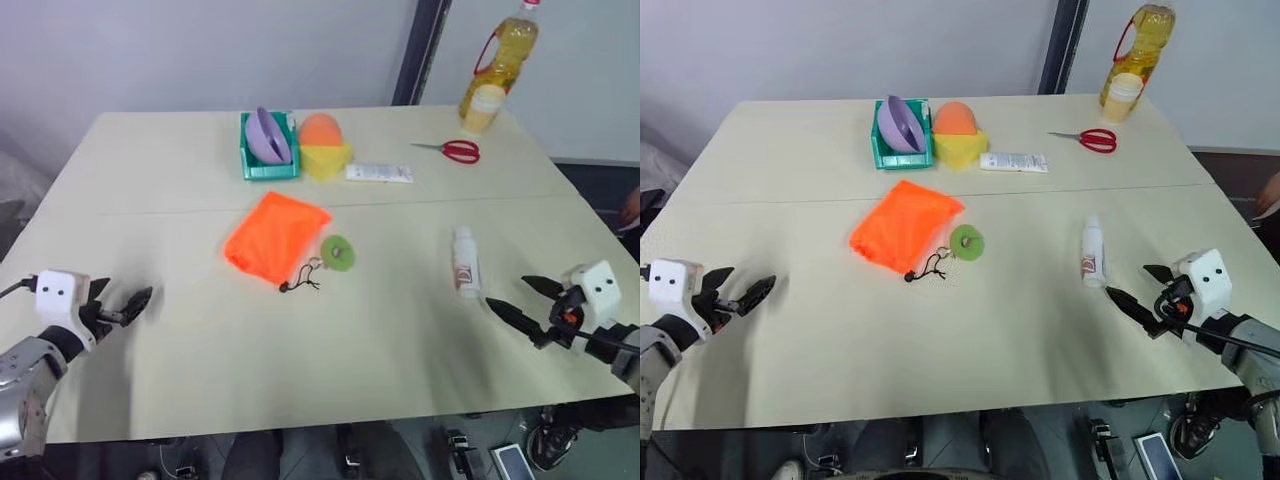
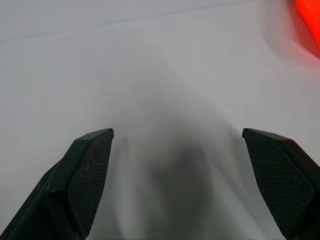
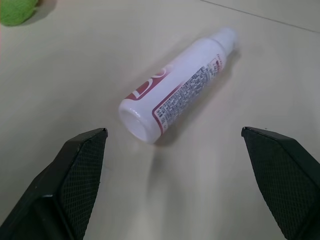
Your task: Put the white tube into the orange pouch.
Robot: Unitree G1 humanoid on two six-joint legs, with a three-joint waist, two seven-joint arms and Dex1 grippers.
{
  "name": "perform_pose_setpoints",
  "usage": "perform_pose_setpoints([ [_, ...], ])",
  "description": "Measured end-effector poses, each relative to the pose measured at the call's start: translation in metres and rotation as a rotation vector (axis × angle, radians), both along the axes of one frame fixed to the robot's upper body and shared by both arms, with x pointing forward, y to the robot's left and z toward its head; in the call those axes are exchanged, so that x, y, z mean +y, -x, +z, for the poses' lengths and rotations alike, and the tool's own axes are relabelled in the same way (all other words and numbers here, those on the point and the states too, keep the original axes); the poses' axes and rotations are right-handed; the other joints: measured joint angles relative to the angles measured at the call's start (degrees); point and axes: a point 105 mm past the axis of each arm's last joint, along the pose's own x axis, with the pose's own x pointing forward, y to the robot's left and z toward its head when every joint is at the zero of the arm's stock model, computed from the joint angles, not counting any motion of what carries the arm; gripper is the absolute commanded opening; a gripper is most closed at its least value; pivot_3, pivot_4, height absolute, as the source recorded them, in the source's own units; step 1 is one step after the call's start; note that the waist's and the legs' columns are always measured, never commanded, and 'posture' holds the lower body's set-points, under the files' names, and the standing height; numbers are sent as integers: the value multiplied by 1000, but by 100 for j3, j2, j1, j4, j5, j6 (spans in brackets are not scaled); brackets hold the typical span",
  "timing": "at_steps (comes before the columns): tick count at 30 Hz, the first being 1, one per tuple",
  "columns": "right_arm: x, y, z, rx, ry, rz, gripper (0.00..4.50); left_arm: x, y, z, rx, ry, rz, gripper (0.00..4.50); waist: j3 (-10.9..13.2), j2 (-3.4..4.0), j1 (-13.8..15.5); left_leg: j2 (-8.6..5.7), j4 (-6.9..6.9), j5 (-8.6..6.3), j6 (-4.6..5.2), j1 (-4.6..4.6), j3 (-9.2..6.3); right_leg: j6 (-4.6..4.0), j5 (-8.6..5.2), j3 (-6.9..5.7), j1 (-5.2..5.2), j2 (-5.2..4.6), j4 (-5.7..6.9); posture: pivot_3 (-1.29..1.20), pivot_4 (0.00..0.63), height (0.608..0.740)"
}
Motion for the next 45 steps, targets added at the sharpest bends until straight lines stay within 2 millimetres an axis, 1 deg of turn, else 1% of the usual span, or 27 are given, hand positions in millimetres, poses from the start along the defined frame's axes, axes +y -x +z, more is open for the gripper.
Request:
perform_pose_setpoints([
  [4, 0, 0, 1, -8, 4, 3, 4453, 0, -1, 1, -3, 0, 2, 4414, 0, 0, -5, 0, 0, 0, 0, 0, 0, 0, 0, 0, 0, 0, 0, 0, 150, 726],
  [8, -1, -3, 2, -16, -1, -3, 4453, -3, -8, 5, -20, 35, 9, 4414, 0, 0, -4, -1, 2, 0, 0, 0, 1, 0, 0, 0, 1, 2, 0, 0, 150, 726],
  [11, 4, -12, 12, -57, -4, 15, 4453, -10, -16, 8, -53, 79, 17, 4414, -1, -1, -7, -1, 6, 0, 0, 0, 0, 2, 2, 0, 2, 5, 1, 0, 150, 726],
  [12, 9, -16, 16, -75, -11, 26, 4453, -14, -18, 9, -60, 75, 10, 4414, -1, -1, -17, -1, 5, 0, 0, 0, 0, 3, 2, 0, 2, 5, 1, 0, 150, 726],
  [14, 27, -22, 23, -102, -50, 70, 4453, -28, -24, 12, -79, 55, -25, 4414, -1, -1, -18, 0, 4, 0, 0, 0, -3, 17, 10, 1, 2, 6, 3, 0, 150, 726],
  [16, 54, -27, 31, -128, -89, 140, 4453, -42, -30, 15, -98, 22, -70, 4414, -1, -1, -13, 0, 4, 0, 0, 0, -7, 19, 11, 2, 2, 9, 5, 0, 150, 726],
  [19, 84, -27, 37, -135, -110, 224, 4453, -55, -37, 21, -132, -45, -123, 4414, -2, -2, -7, 0, 3, 0, 0, -2, -9, 20, 12, 1, 2, 9, 5, 0, 150, 726],
  [20, 94, -28, 37, -138, -127, 242, 4453, -60, -39, 24, -144, -87, -153, 4414, -3, -3, 0, -1, 4, 0, 0, -3, -10, 20, 11, 0, 2, 9, 5, 0, 150, 726],
  [22, 120, -30, 37, -139, -165, 296, 4453, -76, -43, 28, -169, -201, -252, 4414, -3, -3, -1, -3, 5, 0, 0, -3, -9, 18, 11, 1, 2, 8, 5, 0, 150, 726],
  [24, 153, -28, 34, -134, -215, 375, 4453, -97, -47, 35, -214, -317, -376, 4414, -3, -2, 0, -2, 4, 0, 0, -3, -9, 9, 6, 1, 2, 6, 5, 0, 150, 726],
  [25, 165, -26, 33, -128, -230, 404, 4453, -104, -48, 36, -228, -364, -425, 4414, -3, -2, 1, -2, 4, 0, 0, -4, -8, 5, 4, 1, 2, 5, 5, 0, 150, 726],
  [27, 179, -24, 28, -112, -249, 432, 4453, -112, -49, 35, -237, -438, -501, 4414, -3, -2, -1, -2, 4, 0, 0, -5, -5, 9, 6, 1, 1, 4, 4, 0, 150, 726],
  [31, 190, -23, 22, -97, -261, 440, 4453, -120, -52, 23, -213, -551, -622, 4414, -3, -2, 4, -3, 4, 0, 0, -9, -1, 18, 11, -3, -2, 2, 3, 0, 150, 726],
  [33, 192, -23, 21, -95, -261, 443, 4453, -123, -56, 20, -215, -581, -655, 4414, -3, -2, 6, -3, 6, 0, 0, -9, -2, 19, 11, -4, -2, 2, 3, 0, 150, 726],
  [35, 194, -24, 23, -105, -260, 446, 4453, -126, -66, 19, -221, -634, -686, 4414, -3, -2, 16, -4, 10, 1, 1, -9, -3, 19, 12, -5, -1, 6, 4, 0, 150, 726],
  [37, 197, -25, 25, -116, -268, 452, 4453, -131, -74, 22, -243, -662, -703, 4414, -3, -2, 7, -4, 11, 1, 1, -9, -2, 20, 13, -5, -1, 7, 5, 0, 150, 726],
  [39, 197, -26, 25, -119, -269, 449, 4453, -137, -80, 24, -266, -693, -731, 4414, -3, -2, 5, -5, 11, 1, 1, -9, -1, 24, 14, -4, -1, 7, 6, 0, 150, 726],
  [43, 196, -27, 23, -126, -254, 439, 4453, -150, -88, 14, -271, -753, -789, 4414, -3, -2, 4, -6, 9, 1, 1, -11, -2, 25, 15, -6, -2, 8, 6, 0, 150, 726],
  [45, 195, -27, 22, -127, -250, 434, 4453, -160, -96, 15, -301, -775, -803, 4414, -3, -2, 13, -7, 11, 1, 1, -12, -4, 26, 15, -7, -2, 10, 7, 0, 150, 726],
])
